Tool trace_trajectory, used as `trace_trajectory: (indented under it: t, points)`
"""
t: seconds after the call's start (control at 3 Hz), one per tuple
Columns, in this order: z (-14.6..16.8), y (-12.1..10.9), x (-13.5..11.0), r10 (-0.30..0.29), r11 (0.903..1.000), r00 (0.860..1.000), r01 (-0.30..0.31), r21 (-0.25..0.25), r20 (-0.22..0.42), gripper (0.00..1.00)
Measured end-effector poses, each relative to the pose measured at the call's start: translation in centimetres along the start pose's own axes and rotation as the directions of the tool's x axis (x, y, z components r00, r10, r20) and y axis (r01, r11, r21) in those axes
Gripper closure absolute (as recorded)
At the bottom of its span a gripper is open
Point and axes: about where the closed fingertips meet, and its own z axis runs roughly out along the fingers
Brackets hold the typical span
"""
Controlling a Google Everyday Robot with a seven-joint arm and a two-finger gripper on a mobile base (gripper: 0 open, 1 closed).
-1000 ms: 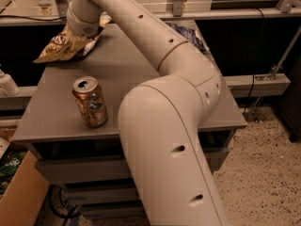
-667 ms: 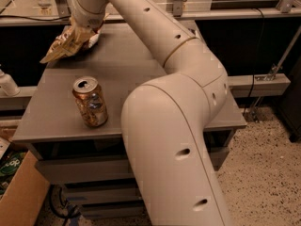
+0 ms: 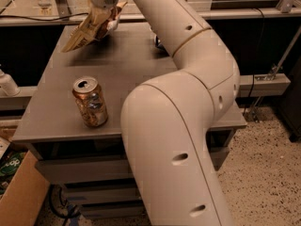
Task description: Move brown chip bag near blue chip bag
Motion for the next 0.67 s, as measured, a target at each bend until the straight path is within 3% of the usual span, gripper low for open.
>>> trace_trajectory:
  t: [0.67]
  points:
    - [-2.5, 1.2, 6.0, -0.024, 0.9994, 0.989, 0.02, -0.026, -0.144, 1.0]
